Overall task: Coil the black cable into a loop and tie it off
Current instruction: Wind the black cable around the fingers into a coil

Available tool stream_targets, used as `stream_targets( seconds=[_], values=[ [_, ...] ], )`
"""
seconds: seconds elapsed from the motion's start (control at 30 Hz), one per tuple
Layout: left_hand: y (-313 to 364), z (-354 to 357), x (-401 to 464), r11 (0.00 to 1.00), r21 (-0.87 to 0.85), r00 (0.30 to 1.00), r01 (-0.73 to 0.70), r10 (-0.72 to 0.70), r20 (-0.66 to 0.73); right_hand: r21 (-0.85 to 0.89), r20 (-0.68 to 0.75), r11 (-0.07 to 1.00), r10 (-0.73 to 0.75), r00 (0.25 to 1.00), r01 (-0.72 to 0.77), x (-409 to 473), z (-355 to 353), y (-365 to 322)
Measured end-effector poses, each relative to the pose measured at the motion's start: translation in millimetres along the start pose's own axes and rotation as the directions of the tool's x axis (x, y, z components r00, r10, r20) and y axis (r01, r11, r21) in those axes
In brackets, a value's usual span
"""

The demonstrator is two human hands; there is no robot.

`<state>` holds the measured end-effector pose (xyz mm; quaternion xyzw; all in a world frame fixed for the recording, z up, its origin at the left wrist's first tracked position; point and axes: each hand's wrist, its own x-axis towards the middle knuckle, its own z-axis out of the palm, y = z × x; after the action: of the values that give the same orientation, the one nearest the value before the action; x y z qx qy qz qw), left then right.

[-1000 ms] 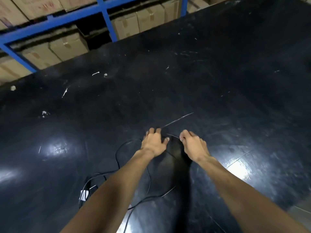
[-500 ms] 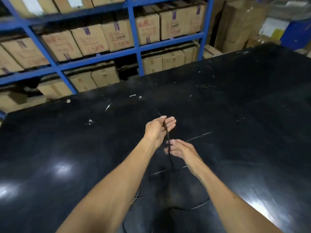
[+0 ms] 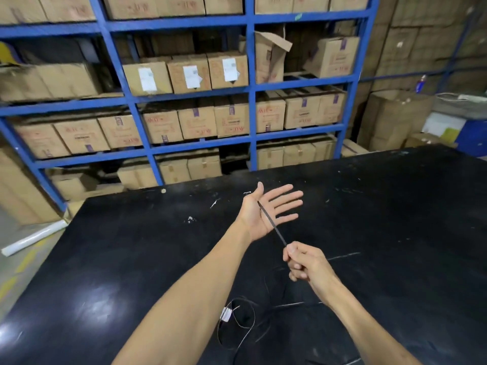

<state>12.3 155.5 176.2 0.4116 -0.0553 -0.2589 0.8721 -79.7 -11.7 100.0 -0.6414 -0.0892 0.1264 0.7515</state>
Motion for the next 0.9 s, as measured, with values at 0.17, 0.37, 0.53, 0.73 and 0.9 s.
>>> stream_targets(
  seconds=[0.17, 0.37, 0.53, 0.73, 0.9],
  values=[
    [21.9, 6.8, -6.9, 0.995, 0.104, 1.000, -0.013, 0.010, 0.027, -0.072, -0.002, 0.996, -0.052, 0.999, 0.052, -3.3, 12.4, -11.9],
    [41.6, 15.5, -19.1, 0.994, 0.110, 0.994, -0.008, -0.005, 0.112, -0.206, 0.041, 0.976, -0.068, 0.997, 0.075, -4.0, 19.5, -22.5],
    [59.3, 22.2, -28.3, 0.993, 0.113, 0.971, 0.029, -0.055, 0.232, -0.228, 0.072, 0.971, -0.049, 0.996, 0.064, 0.3, 20.6, -27.6],
    [82.3, 28.4, -45.7, 0.993, -0.045, 0.873, 0.110, -0.075, 0.482, -0.296, 0.044, 0.955, 0.025, 0.999, -0.010, 12.5, 8.3, -24.5],
    [97.5, 24.4, -70.5, 0.939, 0.254, 0.787, 0.234, -0.336, 0.518, -0.683, -0.082, 0.727, 0.022, 0.996, -0.072, 24.6, -30.9, -53.3]
  ],
)
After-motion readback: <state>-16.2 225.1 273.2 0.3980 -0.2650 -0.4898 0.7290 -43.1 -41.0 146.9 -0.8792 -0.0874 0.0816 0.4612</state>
